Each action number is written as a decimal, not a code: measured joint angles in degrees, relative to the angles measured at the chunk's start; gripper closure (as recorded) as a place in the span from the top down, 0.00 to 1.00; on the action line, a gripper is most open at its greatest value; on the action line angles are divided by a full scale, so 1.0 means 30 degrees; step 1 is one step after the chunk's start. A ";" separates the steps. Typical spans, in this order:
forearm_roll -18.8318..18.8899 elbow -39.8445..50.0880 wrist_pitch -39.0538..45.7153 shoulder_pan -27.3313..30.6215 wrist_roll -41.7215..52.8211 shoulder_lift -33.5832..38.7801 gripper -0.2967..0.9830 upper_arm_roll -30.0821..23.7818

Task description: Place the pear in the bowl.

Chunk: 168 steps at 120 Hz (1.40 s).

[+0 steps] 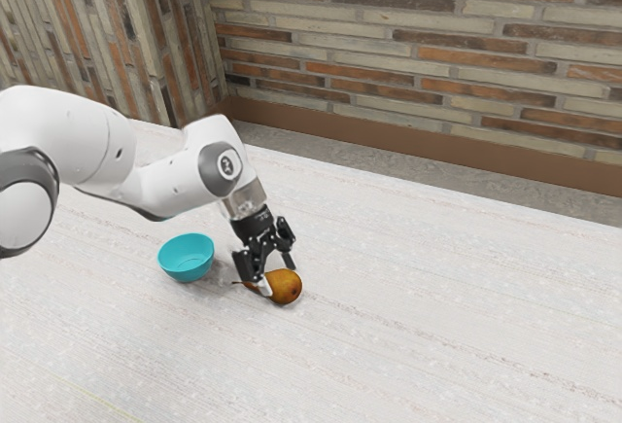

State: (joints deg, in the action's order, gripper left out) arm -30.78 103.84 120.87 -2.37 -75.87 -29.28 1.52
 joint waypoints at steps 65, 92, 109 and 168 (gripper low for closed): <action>-0.0195 -0.0048 0.0813 -0.0297 -0.0783 -0.0699 0.77 -0.0066; -0.0068 -0.0091 0.0945 -0.0316 -0.0834 -0.0660 0.69 -0.0063; 0.0022 -0.0121 0.0972 -0.0320 -0.0837 -0.0604 0.62 -0.0052; 0.0116 -0.0125 0.0984 -0.0346 -0.0877 -0.0326 0.57 -0.0022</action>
State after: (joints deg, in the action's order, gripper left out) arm -30.43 103.47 123.82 -3.41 -78.50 -30.25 1.45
